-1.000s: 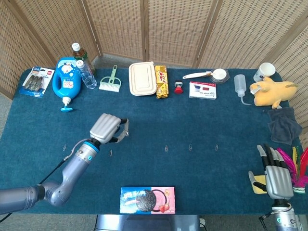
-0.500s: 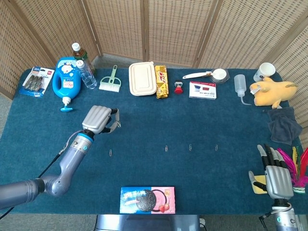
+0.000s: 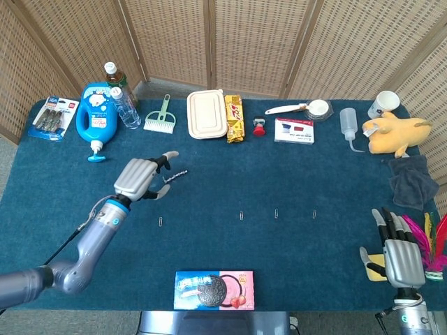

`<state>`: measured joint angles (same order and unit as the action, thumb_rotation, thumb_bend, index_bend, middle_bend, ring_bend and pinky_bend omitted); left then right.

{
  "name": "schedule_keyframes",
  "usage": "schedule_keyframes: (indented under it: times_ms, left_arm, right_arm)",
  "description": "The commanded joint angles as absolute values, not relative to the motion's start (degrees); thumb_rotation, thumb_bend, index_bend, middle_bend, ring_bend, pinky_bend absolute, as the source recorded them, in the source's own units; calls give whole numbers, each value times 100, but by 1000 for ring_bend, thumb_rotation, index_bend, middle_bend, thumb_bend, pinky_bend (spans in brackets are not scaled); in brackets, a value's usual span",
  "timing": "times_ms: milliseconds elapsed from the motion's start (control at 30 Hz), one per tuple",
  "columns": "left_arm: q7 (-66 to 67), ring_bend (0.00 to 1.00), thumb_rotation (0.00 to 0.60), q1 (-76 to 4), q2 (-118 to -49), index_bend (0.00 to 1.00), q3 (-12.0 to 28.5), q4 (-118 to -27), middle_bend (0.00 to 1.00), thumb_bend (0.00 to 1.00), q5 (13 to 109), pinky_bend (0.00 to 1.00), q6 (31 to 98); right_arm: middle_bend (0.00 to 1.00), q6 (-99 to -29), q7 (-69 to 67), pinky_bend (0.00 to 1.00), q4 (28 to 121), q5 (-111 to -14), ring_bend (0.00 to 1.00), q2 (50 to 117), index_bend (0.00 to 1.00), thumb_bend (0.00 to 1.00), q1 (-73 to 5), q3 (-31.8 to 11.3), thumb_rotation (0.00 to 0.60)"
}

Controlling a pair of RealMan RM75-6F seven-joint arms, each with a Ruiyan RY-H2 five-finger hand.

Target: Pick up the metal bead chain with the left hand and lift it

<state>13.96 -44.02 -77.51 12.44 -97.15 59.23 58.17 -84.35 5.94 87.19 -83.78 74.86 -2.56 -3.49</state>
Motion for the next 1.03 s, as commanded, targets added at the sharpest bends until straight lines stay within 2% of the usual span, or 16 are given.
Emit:
schedule_keyframes:
  times_ms: [33,167,400,600,833,1033]
  left_arm:
    - [1105,359,591,-3886,-7352,132,921,-10225,325,638,6508,567,6350]
    - [604,331,590,-3286,-7076,132,595,-10613,305,638,6956,470,6900]
    - [715,259,591,-2241,-6612,132,-215,-10778,251,638,7875,391,7980]
    - [335,252,589,-1272,-6519,133,-726,-10523,248,637,8512,377,8993]
    - [30,252,590,-539,-6648,155,-971,-10138,244,637,8774,371,9576]
    - [49,250,591,-348,-6702,162,-990,-10091,244,637,8949,352,9618]
  right_arm:
    - [21,-8442,603,107,8724,-8417,2,7482,0,396,-278,-352,495]
    - [19,-8311,670,107,8728,-8500,0,7496,0,395,-372,-310,493]
    - [0,-8331,927,93,8769,-8702,0,7460,0,395,-488,-311,495]
    - [0,-8448,1013,90,8816,-8845,0,7448,0,396,-508,-303,494]
    - [0,-8462,1152,89,8984,-8899,0,7377,0,396,-534,-289,496]
    - [0,-8470,1149,90,9014,-8891,0,7367,0,395,-536,-286,496]
